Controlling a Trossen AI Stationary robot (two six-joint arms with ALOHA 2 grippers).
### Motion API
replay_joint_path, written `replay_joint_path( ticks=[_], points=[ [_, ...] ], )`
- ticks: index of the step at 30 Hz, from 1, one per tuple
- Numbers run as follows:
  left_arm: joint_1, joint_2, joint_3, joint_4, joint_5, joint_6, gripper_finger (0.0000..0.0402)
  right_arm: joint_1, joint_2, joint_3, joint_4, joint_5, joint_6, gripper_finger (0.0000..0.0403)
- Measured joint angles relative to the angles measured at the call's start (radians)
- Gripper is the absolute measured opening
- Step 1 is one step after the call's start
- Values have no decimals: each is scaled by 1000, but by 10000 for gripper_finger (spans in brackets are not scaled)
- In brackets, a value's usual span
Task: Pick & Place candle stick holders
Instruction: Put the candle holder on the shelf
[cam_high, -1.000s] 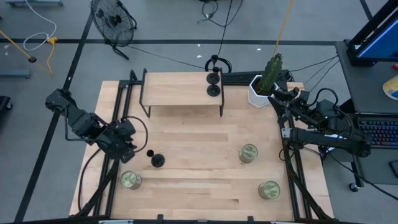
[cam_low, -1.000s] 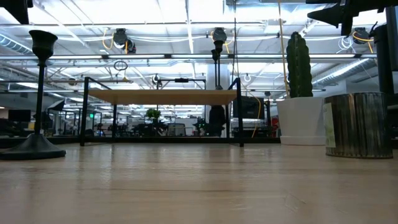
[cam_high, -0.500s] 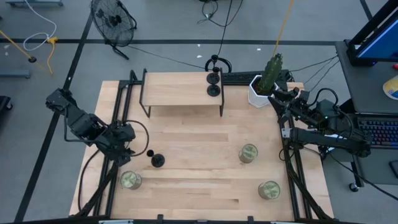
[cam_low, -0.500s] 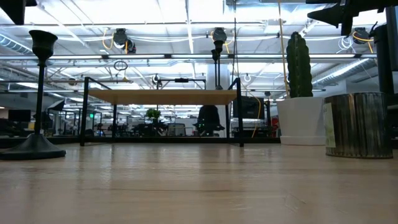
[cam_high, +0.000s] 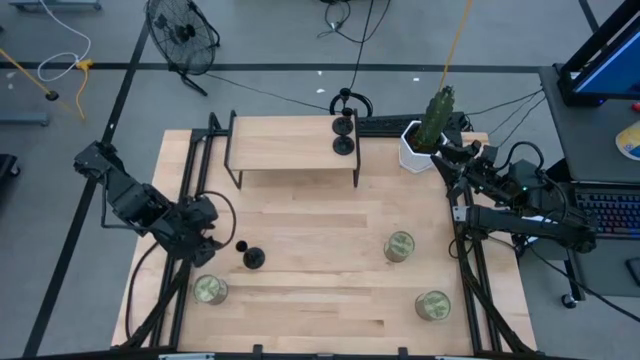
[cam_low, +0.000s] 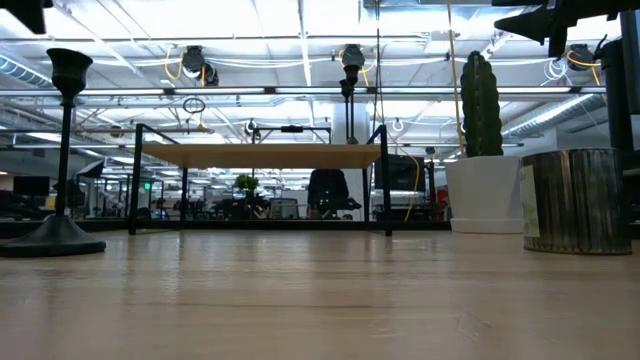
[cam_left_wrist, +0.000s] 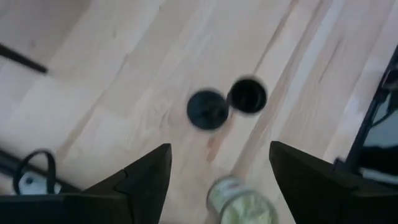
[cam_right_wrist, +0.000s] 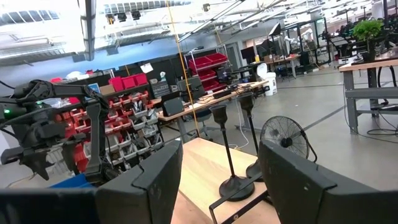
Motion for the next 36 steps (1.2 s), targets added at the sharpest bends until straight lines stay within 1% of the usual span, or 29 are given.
replay_joint_path(
  ticks=[3,6,9,13,15,18,23,25,32,36],
  points=[
    [0,0,0,10,-49,42,278,0,0,0,0,0,0,208],
    [0,0,0,10,-51,91,278,0,0,0,0,0,0,208],
    [-1,0,0,26,-39,145,278,0,0,0,0,0,0,208],
    [-1,5,-2,91,-22,190,278,0,0,0,0,0,0,208],
    [-2,7,-19,129,-17,224,278,0,0,0,0,0,0,208],
    [-3,7,-59,155,30,255,278,0,0,0,-1,0,0,208],
    [-3,7,-105,157,137,214,278,0,0,0,-5,0,0,208],
    [-3,7,-108,159,163,198,278,0,0,0,-5,0,0,208],
    [-2,7,-108,189,140,75,278,0,0,0,-8,0,0,208],
    [2,7,-108,223,137,80,278,0,0,0,-7,0,0,208]
  ],
)
